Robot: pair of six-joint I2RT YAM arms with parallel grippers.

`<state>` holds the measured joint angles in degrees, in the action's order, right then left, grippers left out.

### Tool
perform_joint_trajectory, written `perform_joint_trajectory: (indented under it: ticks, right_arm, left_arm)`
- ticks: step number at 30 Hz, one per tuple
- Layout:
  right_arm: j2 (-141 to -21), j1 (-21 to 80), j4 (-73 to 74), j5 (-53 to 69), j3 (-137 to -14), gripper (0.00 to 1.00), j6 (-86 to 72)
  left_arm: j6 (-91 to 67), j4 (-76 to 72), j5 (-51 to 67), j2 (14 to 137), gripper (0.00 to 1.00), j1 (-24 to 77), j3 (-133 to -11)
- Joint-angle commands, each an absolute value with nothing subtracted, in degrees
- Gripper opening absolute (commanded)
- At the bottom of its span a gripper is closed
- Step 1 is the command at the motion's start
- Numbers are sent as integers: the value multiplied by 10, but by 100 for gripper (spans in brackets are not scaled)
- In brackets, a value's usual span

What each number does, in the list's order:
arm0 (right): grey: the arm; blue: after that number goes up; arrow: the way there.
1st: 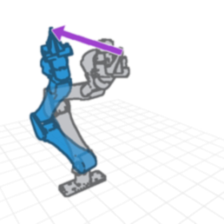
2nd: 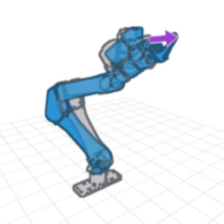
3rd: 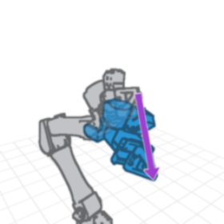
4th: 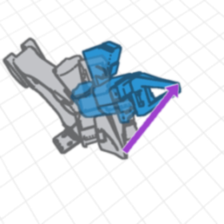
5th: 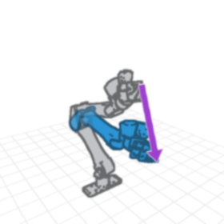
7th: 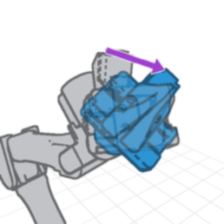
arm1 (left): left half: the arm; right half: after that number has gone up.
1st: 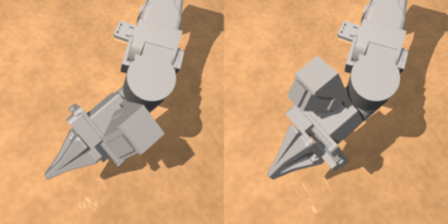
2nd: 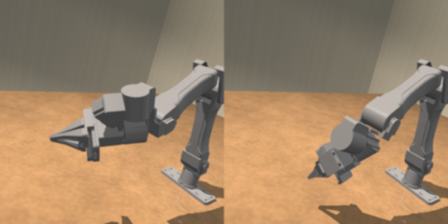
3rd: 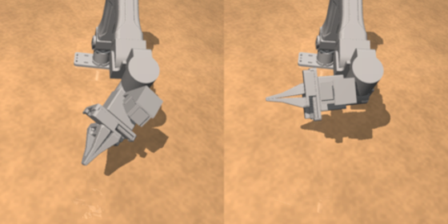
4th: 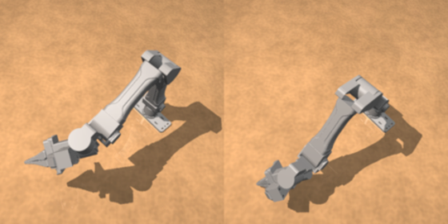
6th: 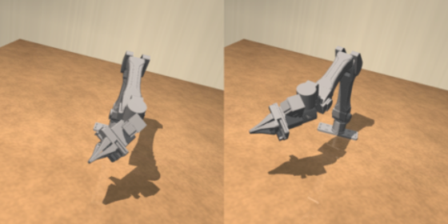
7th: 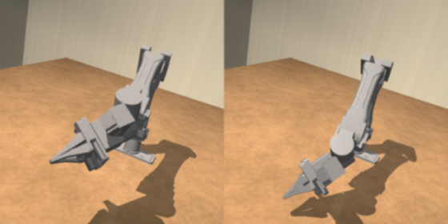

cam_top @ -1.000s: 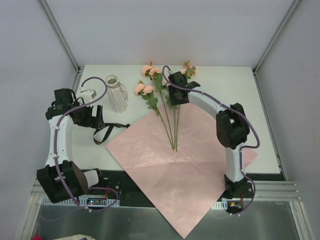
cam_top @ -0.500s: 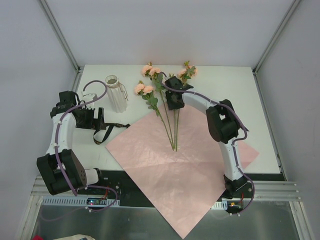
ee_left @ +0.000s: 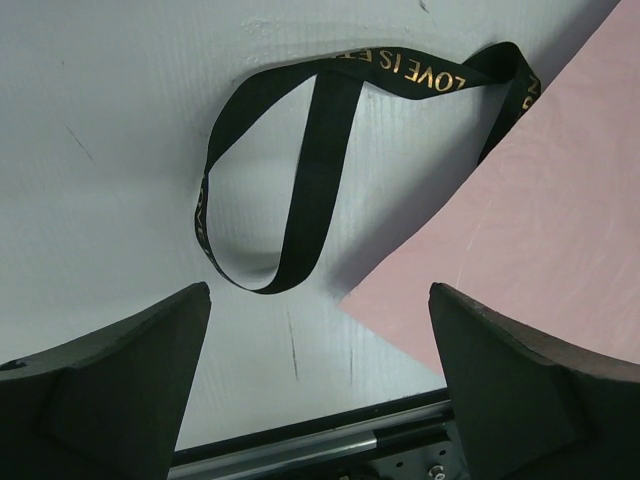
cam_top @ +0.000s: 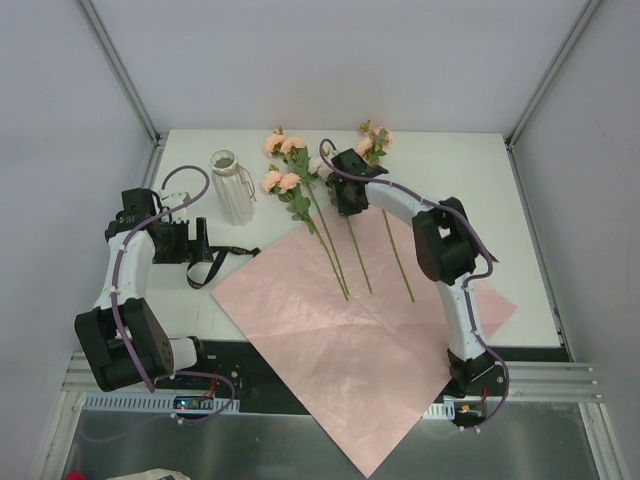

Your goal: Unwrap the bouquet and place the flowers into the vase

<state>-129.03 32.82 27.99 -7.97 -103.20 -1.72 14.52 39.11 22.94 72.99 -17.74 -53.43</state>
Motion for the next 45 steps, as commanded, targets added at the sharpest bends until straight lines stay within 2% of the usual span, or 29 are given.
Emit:
perform_joint_trajectory:
  ticks: [1,7,13,16,17,20,22,26,28,32,45]
  right_arm:
    - [-1189,328,252,-60,-1024,1,-46]
    - [-1086,330,214,-58,-1018,1,-82]
    - [-1006,354,94,-41,-1029,1,-88]
    - [-998,380,-23,-33,-1041,1,-83]
    - [-1000,395,-108,-20,-1042,1,-78]
    - [-1034,415,-262,58,-1068,1,-66]
    - [-1073,421,-315,86,-1113,1,-64]
    - [-1147,447,-558,134,-1163,1,-52]
    - [-1193,453,-530,142,-1253,0,-55]
    - [-1237,466,-515,142,-1314,0,-44]
    - [-1280,465,-538,137,-1293,0,-14]
  left_arm:
    - [116,381,225,727,91,-183,-536]
    - [106,370,229,736,90,-184,-540]
    - [101,367,244,736,91,-192,-539]
    - [93,367,266,743,91,-212,-541]
    - [88,367,270,745,91,-216,-546]
    - [77,367,282,756,91,-227,-552]
    - [75,367,287,756,91,-229,-552]
    - [68,365,303,756,91,-230,-545]
    - [67,364,314,756,91,-230,-542]
    - [78,364,322,751,91,-231,-537]
    - [94,375,332,723,91,-231,-530]
